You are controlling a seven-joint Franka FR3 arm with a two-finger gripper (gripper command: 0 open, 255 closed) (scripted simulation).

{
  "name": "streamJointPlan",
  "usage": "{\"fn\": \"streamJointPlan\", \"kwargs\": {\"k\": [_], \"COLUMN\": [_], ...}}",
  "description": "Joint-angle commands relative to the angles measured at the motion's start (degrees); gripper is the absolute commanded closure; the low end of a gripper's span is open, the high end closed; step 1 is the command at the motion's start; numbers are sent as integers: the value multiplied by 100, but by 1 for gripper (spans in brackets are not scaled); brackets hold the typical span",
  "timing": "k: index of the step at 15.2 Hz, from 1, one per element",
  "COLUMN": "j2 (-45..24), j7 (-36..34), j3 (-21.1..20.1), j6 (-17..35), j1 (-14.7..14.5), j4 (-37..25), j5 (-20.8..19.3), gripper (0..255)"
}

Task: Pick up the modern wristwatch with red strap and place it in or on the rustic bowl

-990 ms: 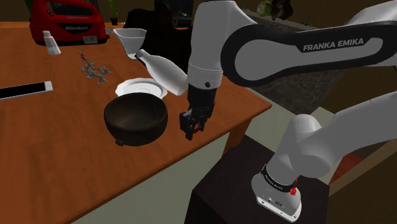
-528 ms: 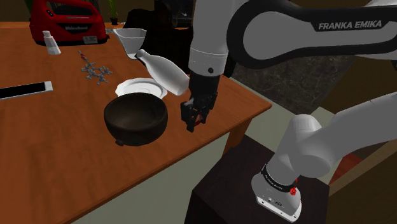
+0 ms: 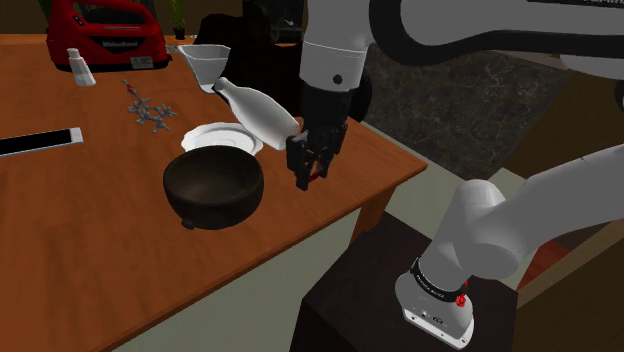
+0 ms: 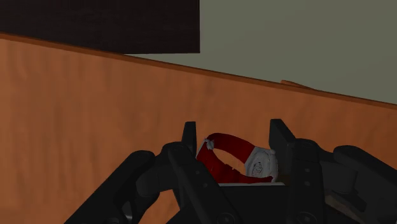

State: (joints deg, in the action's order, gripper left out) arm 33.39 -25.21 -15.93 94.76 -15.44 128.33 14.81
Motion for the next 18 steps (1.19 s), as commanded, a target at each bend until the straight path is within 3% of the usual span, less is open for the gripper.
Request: {"fn": "streamJointPlan", "kwargs": {"k": [1,14,18], "j2": [-27,-269,-1176], "j7": [-38,-175,-395], "j3": [5,92,-159], "j6": [-155,-1051,-840], "j1": [3,49,113], "j4": [-183,-1325,-2049], "j5": [-13,-110,-232], "gripper": [255,255,255]}}
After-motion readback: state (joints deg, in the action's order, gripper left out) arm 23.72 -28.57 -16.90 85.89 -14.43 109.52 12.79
